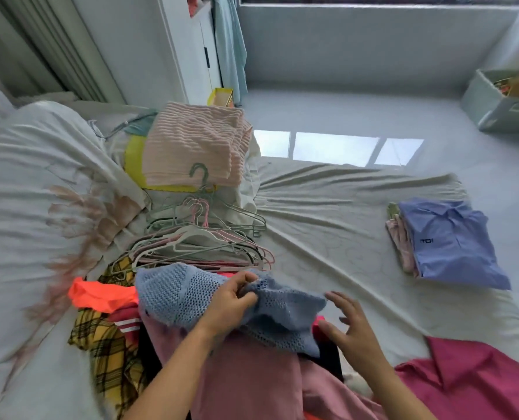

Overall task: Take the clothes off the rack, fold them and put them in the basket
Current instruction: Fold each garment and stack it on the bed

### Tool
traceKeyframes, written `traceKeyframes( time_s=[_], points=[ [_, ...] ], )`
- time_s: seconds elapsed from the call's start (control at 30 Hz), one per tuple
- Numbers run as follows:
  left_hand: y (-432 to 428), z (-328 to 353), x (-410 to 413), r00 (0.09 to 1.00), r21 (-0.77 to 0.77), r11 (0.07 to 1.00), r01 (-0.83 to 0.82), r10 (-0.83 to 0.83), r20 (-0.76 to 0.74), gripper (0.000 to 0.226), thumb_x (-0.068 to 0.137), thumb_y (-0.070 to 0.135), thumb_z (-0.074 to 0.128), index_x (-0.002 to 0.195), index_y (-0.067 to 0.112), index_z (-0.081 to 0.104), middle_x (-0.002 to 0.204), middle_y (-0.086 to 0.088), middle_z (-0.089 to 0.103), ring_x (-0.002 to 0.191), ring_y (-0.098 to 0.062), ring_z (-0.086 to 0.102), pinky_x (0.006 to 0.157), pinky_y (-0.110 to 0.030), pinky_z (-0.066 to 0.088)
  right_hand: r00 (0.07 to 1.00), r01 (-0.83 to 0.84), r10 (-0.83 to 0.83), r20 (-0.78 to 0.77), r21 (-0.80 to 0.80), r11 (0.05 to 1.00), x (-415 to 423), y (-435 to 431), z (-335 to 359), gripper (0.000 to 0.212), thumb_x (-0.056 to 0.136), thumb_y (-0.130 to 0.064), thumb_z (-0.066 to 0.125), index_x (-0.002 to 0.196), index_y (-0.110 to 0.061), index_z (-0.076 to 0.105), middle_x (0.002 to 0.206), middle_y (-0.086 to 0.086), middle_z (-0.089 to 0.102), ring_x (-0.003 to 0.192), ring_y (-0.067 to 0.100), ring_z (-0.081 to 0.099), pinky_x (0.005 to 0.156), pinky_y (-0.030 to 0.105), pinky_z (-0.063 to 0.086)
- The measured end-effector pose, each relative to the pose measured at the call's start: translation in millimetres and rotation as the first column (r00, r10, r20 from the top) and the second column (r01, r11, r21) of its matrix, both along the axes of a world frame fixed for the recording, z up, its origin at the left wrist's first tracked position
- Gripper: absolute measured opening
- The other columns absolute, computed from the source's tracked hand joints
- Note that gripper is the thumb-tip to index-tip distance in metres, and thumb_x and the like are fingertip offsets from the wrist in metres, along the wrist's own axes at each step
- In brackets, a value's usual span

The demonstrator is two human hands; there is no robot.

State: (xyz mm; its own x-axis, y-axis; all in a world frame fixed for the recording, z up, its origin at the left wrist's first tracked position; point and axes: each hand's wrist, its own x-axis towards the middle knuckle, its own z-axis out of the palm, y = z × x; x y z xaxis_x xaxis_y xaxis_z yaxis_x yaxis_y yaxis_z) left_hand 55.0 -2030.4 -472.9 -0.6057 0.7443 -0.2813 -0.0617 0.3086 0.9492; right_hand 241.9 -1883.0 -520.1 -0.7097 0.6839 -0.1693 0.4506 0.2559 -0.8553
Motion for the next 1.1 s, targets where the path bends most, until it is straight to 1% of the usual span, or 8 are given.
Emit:
traceKeyframes(
  time_s=[0.13, 0.27, 0.37, 0.5, 0.73, 0.87, 0.97, 1.1],
  points=[
    [38.5, 59.0, 16.6, 0.954, 0.097, 0.951, 0.293, -0.283, -0.102, 0.021, 0.067, 0.01, 0.05, 0.084, 0.018, 0.059, 0.072, 0.011, 0.057, 0.066, 0.001, 0.049, 0.064, -0.012, 0.041, 0.977, -0.199, 0.196, -0.079, -0.039, 0.979, -25.0, -5.0, 67.5, 0.056, 0.067, -0.024, 0.075, 0.111, -0.043, 0.048, 0.114, -0.028, 0.048, 0.102, -0.021, 0.044, 0.084, 0.001, 0.033],
    [59.6, 101.7, 10.8, 0.941, 0.198, 0.92, 0.339, -0.329, -0.082, 0.022, 0.062, 0.027, 0.066, 0.084, 0.024, 0.063, 0.08, 0.003, 0.062, 0.078, -0.011, 0.054, 0.074, -0.027, 0.044, 0.972, -0.064, 0.049, -0.228, -0.06, 0.996, -31.9, 8.9, 125.8, 0.012, 0.072, -0.024, 0.064, 0.08, -0.032, 0.062, 0.073, -0.011, 0.063, 0.067, -0.004, 0.054, 0.067, 0.021, 0.043],
    [66.3, 118.4, 4.5, 0.938, 0.208, 0.915, 0.344, -0.323, -0.128, 0.048, 0.051, 0.032, 0.072, 0.096, 0.025, 0.057, 0.09, 0.002, 0.058, 0.079, -0.009, 0.053, 0.074, -0.022, 0.046, 0.964, -0.074, 0.063, -0.26, -0.033, 0.997, -25.9, 30.5, 173.5, 0.03, 0.088, -0.001, 0.056, 0.077, -0.027, 0.063, 0.071, -0.012, 0.061, 0.063, -0.004, 0.052, 0.064, 0.019, 0.042],
    [63.7, 92.5, 1.3, 0.741, -0.24, 0.91, 0.339, -0.415, -0.528, 0.084, 0.046, 0.036, 0.066, 0.126, 0.027, 0.044, 0.119, -0.003, 0.052, 0.111, -0.018, 0.05, 0.096, -0.033, 0.042, 0.964, -0.099, 0.105, -0.245, 0.038, 0.994, -18.0, 49.1, 246.9, 0.031, 0.091, -0.002, 0.053, 0.076, -0.027, 0.063, 0.065, -0.018, 0.062, 0.064, -0.004, 0.054, 0.067, 0.015, 0.043],
    [71.4, 82.3, 12.1, 0.53, -0.385, 0.921, -0.065, -0.295, -0.795, 0.015, 0.078, 0.03, 0.058, 0.092, 0.03, 0.061, 0.1, 0.001, 0.067, 0.104, -0.024, 0.058, 0.075, -0.032, 0.03, 0.966, -0.019, 0.049, -0.254, 0.12, 0.993, 15.7, 78.0, 325.5, 0.024, 0.091, -0.01, 0.053, 0.079, -0.022, 0.07, 0.071, -0.011, 0.068, 0.067, 0.002, 0.061, 0.07, 0.023, 0.047],
    [79.3, 115.3, -3.0, 0.902, -0.036, 0.997, 0.066, -0.075, -0.426, 0.032, 0.046, 0.044, 0.062, 0.074, 0.028, 0.058, 0.072, -0.004, 0.061, 0.074, -0.021, 0.057, 0.067, -0.031, 0.043, 0.935, 0.173, -0.138, -0.328, 0.082, 0.981, 52.8, 108.8, 345.8, 0.032, 0.089, -0.005, 0.053, 0.068, -0.023, 0.069, 0.064, -0.01, 0.068, 0.062, 0.005, 0.06, 0.069, 0.026, 0.045],
    [94.5, 148.4, 7.5, 0.974, 0.212, 0.975, 0.069, -0.021, -0.225, 0.044, 0.058, 0.015, 0.078, 0.089, 0.013, 0.047, 0.079, -0.008, 0.052, 0.073, -0.019, 0.049, 0.06, -0.025, 0.043, 0.902, 0.279, -0.257, -0.345, 0.013, 0.96, 84.0, 129.5, 353.9, 0.023, 0.089, -0.007, 0.053, 0.078, -0.019, 0.069, 0.077, 0.002, 0.068, 0.076, 0.018, 0.059, 0.078, 0.032, 0.046],
    [116.3, 138.2, 65.1, 0.946, -0.05, 0.968, 0.244, -0.249, -0.207, 0.041, 0.063, 0.017, 0.075, 0.091, 0.016, 0.045, 0.077, -0.001, 0.051, 0.066, -0.005, 0.049, 0.058, -0.017, 0.041, 0.843, 0.342, -0.343, -0.414, -0.079, 0.936, 117.0, 142.5, 365.9, 0.016, 0.089, -0.008, 0.055, 0.084, -0.016, 0.068, 0.085, 0.007, 0.067, 0.081, 0.021, 0.06, 0.082, 0.033, 0.047]
  ],
)
